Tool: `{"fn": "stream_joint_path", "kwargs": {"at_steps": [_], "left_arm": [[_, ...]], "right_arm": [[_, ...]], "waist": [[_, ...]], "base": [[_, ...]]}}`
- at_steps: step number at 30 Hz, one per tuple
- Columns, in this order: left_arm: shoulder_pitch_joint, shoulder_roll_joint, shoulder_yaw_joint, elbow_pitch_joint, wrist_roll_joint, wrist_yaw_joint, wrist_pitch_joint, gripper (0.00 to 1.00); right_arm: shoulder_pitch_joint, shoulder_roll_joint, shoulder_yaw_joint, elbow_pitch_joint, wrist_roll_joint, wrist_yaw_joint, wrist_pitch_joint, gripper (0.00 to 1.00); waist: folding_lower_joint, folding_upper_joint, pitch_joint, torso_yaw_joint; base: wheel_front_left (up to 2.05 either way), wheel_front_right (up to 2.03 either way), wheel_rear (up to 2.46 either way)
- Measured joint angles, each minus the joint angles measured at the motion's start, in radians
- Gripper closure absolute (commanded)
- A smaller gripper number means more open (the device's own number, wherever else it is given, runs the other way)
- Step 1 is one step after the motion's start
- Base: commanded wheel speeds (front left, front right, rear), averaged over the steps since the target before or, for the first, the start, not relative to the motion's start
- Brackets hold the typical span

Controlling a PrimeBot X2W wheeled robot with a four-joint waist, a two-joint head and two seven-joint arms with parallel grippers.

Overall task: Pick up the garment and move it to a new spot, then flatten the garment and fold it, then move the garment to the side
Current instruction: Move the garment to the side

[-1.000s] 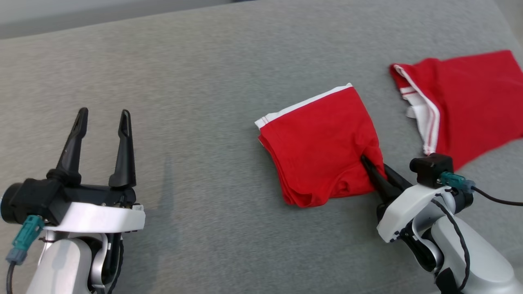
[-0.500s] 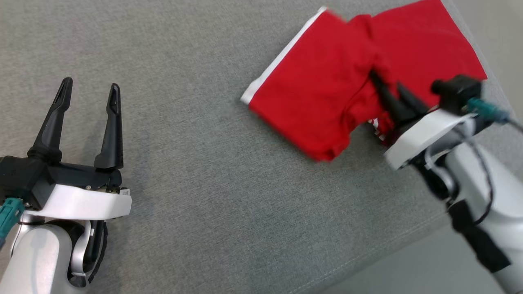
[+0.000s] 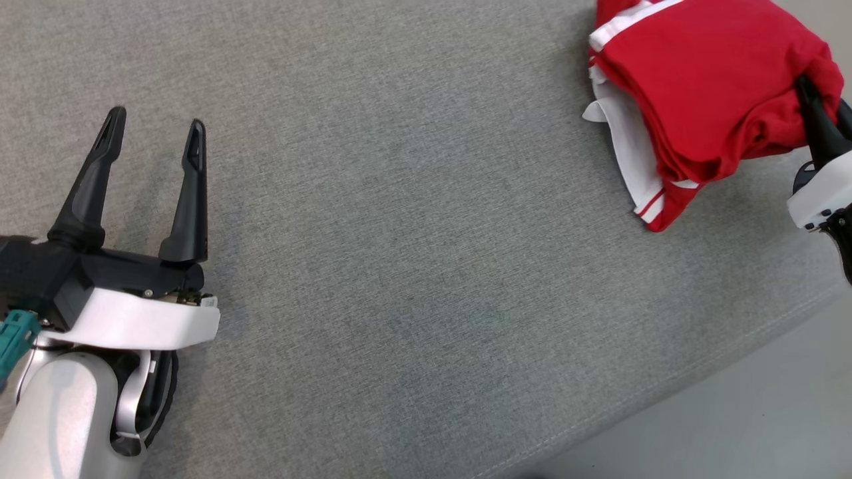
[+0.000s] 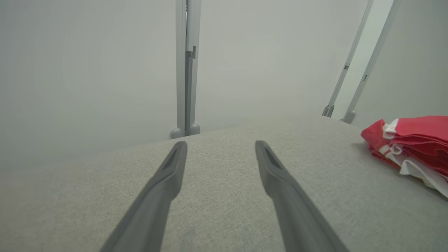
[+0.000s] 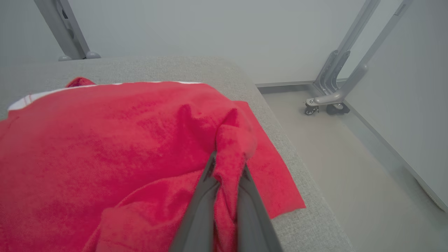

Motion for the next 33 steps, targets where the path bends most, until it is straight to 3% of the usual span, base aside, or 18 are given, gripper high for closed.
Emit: {"fn": "stream_joint_path", "kwargs": {"at_steps": [3, 4, 5, 12, 19, 24, 28, 33], "left_arm": [[-0.014, 0.004, -0.003, 0.001, 0.001, -0.003, 0.002, 0.00], [-0.014, 0.004, -0.003, 0.001, 0.001, -0.003, 0.002, 0.00], [-0.014, 0.006, -0.004, 0.003, 0.002, -0.003, 0.002, 0.00], [-0.015, 0.001, -0.007, 0.022, -0.001, 0.002, -0.008, 0.00], [0.003, -0.024, -0.004, 0.066, -0.022, 0.011, -0.043, 0.00], [0.040, -0.036, 0.011, 0.089, -0.040, 0.030, -0.068, 0.00], [0.073, -0.047, 0.022, 0.101, -0.051, 0.044, -0.082, 0.00], [0.107, -0.059, 0.035, 0.114, -0.067, 0.060, -0.097, 0.00]], "right_arm": [[-0.009, 0.019, 0.007, 0.055, 0.023, 0.000, 0.002, 1.00], [-0.009, 0.019, 0.007, 0.055, 0.023, 0.000, 0.002, 0.62], [-0.011, 0.027, 0.011, 0.071, 0.028, 0.000, 0.002, 0.00], [-0.019, 0.038, 0.001, 0.180, 0.051, 0.000, -0.072, 0.00], [0.018, 0.000, -0.077, 0.215, 0.037, 0.000, -0.112, 0.00], [0.080, -0.033, -0.281, 0.041, -0.098, 0.000, -0.116, 0.00], [0.192, 0.051, -0.393, -0.140, -0.237, 0.000, -0.119, 0.00], [0.301, 0.158, -0.439, -0.345, -0.353, 0.000, -0.119, 0.00]], "waist": [[0.0000, 0.0000, 0.012, 0.011], [0.0000, 0.0000, 0.012, 0.011], [0.0000, 0.0000, 0.015, 0.014], [0.0000, 0.0000, 0.003, 0.026], [0.0000, 0.0000, -0.064, 0.035], [0.0000, 0.0000, -0.128, 0.046], [0.0000, 0.0000, -0.175, 0.065], [0.0000, 0.0000, -0.226, 0.108]], "base": [[0.00, 0.00, 0.00], [0.00, 0.00, 0.00], [0.00, 0.00, 0.00], [0.00, 0.00, 0.00], [0.00, 0.00, 0.00], [0.00, 0.00, 0.00], [0.00, 0.00, 0.00], [0.00, 0.00, 0.00]]}}
